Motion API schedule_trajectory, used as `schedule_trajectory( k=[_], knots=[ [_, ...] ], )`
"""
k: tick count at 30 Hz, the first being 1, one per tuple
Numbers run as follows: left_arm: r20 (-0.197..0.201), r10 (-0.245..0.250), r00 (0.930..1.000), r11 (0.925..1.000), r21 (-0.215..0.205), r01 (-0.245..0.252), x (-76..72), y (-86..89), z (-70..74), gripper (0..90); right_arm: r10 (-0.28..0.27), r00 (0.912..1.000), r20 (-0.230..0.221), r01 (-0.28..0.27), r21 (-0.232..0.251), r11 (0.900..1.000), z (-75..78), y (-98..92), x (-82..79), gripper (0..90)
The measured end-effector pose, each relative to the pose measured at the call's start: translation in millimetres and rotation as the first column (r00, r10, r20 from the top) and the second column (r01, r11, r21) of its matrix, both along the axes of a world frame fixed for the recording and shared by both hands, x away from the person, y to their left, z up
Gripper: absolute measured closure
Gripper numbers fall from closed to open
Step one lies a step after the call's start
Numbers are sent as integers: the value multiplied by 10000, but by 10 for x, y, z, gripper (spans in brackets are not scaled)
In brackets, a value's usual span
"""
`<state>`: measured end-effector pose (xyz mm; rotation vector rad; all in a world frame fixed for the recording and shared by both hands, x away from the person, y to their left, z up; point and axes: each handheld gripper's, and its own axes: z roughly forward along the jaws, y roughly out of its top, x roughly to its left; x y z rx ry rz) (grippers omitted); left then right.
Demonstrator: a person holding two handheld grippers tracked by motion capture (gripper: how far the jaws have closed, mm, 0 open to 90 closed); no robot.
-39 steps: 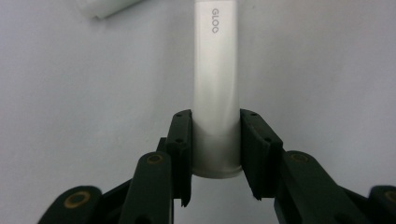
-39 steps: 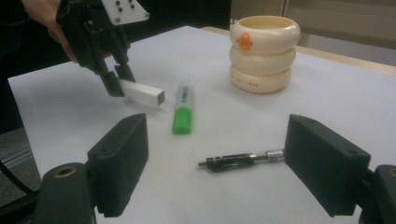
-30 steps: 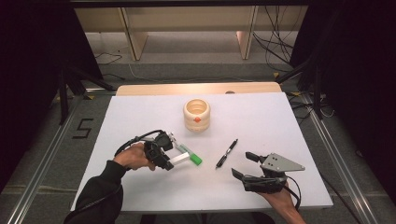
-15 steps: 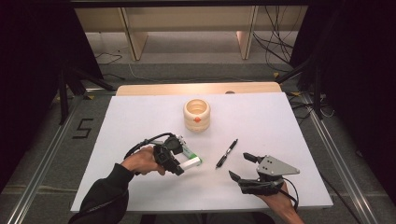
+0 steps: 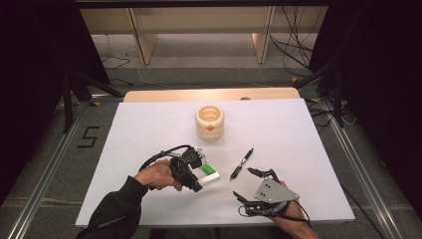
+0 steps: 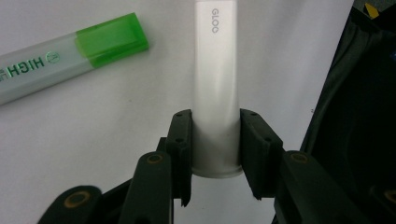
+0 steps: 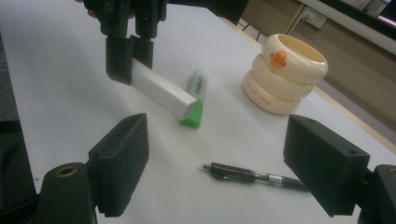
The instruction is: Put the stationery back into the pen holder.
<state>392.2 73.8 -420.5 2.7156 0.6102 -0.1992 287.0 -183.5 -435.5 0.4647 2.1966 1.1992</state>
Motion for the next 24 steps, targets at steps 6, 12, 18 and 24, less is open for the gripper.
schedule_trajectory(
  k=[6,12,18,24],
  knots=[
    [99,-46,9999,10000,-36,46,-28,-37,32,664,197,9972,725,-116,-1108,9938,-40,118,-41,238],
    [103,-176,9998,9998,-19,176,-58,-88,47,664,737,9826,1704,-355,-2174,9754,-70,307,-91,248],
    [200,-434,9989,9991,-2,435,-95,-156,110,664,1064,9690,2228,-346,-3040,9520,-120,439,-135,257],
    [217,-511,9985,9987,-49,512,-116,-207,122,664,1538,9403,3037,-103,-4261,9046,-197,584,-177,290]
  ],
)
